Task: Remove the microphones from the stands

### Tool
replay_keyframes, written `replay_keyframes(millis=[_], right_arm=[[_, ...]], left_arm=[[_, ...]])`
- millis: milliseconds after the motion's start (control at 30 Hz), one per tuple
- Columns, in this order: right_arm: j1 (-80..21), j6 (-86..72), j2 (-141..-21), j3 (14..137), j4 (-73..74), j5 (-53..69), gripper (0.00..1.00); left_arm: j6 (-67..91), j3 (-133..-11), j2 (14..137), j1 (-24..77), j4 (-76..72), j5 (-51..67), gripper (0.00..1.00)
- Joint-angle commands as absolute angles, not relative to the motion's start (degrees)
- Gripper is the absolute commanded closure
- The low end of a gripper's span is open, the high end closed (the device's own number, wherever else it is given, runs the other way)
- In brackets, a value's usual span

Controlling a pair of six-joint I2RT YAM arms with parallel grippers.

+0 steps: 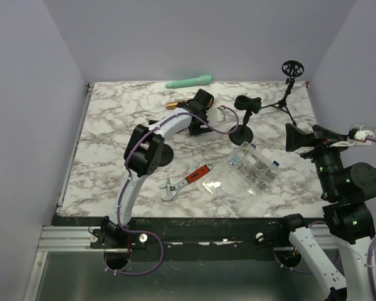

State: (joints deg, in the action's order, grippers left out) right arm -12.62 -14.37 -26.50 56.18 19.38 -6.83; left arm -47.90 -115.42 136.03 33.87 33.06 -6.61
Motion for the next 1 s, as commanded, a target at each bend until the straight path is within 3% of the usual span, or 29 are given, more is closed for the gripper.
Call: replay_keyframes(millis=[0,533,967], right_arm=[[-12.31,-13.83,-27.10,55.53,18.38,-6.68,0.00],[-12.30,-14.83,-28.08,52.69,15.84,-5.98,0.00],[-12.28,-17.61,-29.38,50.91,16.67,-5.89,0.00]], left_arm=[[-46.93,-113.73,132.24,34.18,32.47,-6.08,0.02],[-43.59,-109.61,116.71,34.89,32.81,-0.93,0.01],[-25.66,-110.05,97.87,37.01,31.94,4.57,0.01]])
